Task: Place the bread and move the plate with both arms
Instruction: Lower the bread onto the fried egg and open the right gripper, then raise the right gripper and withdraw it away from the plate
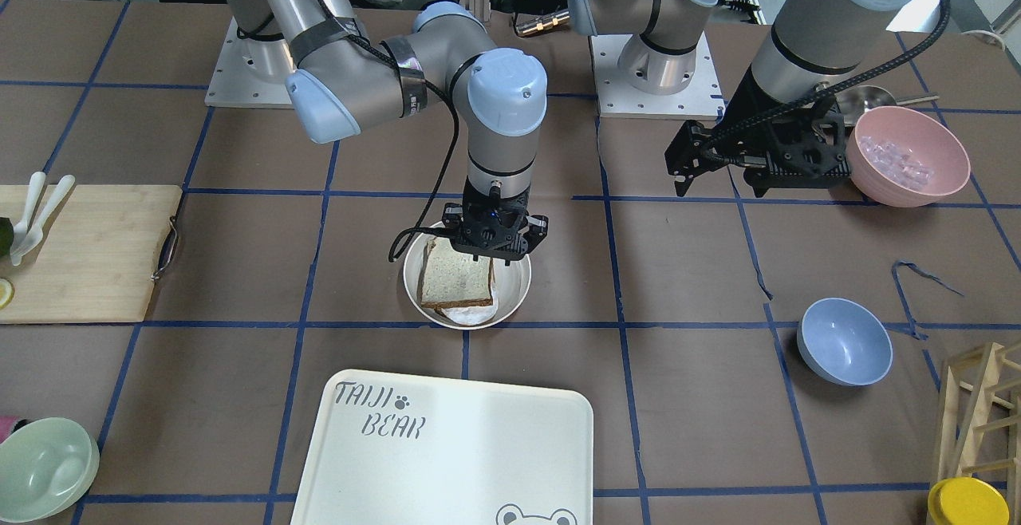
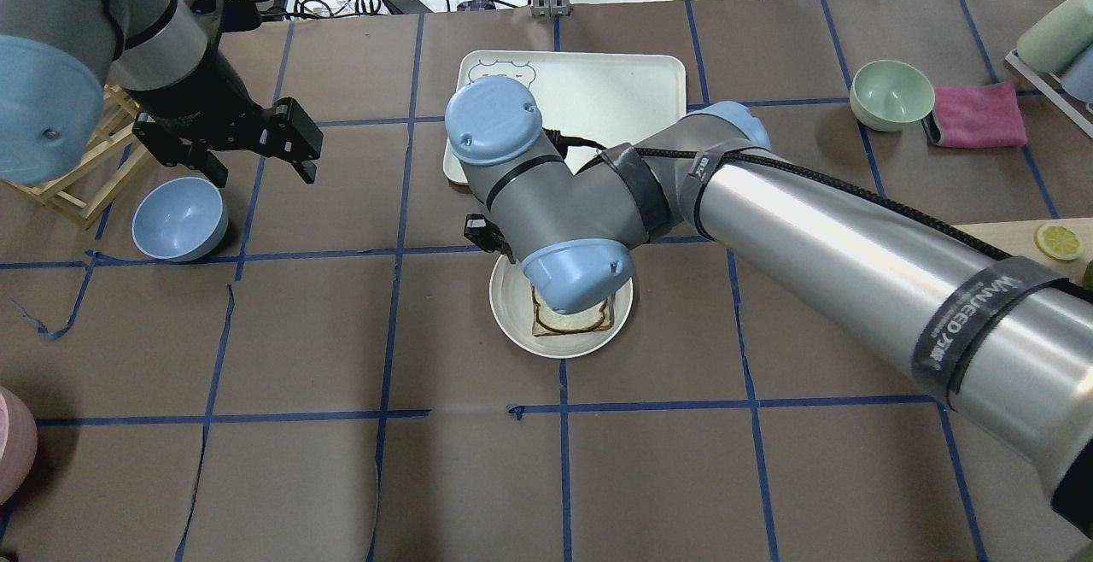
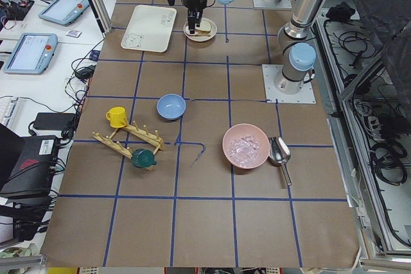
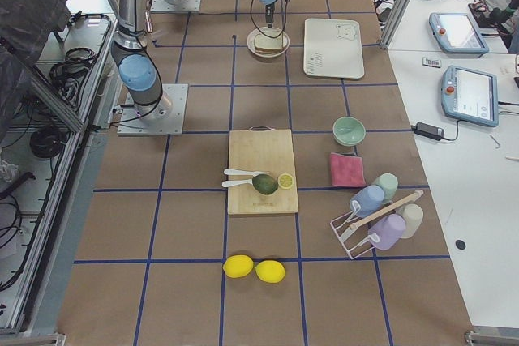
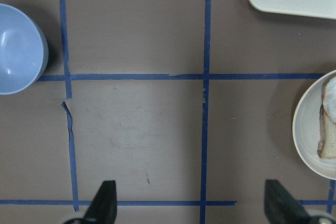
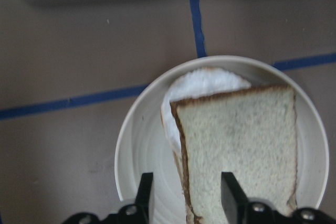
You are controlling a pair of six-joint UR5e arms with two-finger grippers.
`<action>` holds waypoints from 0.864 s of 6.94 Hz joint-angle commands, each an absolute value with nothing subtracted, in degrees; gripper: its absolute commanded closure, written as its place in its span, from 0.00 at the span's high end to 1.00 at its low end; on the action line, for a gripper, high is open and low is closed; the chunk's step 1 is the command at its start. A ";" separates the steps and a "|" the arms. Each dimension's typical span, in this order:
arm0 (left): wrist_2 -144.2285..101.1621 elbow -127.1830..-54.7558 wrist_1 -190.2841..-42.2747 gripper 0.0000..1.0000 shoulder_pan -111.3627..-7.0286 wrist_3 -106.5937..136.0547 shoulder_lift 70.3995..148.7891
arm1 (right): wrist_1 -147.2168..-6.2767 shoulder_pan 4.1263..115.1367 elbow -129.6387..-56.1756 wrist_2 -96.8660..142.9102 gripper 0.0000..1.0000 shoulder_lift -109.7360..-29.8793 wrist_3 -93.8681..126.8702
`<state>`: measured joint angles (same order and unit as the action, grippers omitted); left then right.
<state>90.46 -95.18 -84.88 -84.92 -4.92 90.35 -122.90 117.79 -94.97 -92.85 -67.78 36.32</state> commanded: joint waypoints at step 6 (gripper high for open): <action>89.73 -97.89 -82.80 1.00 -85.08 -3.69 93.16 | -93.43 91.85 -85.60 -92.02 1.00 -88.66 -3.07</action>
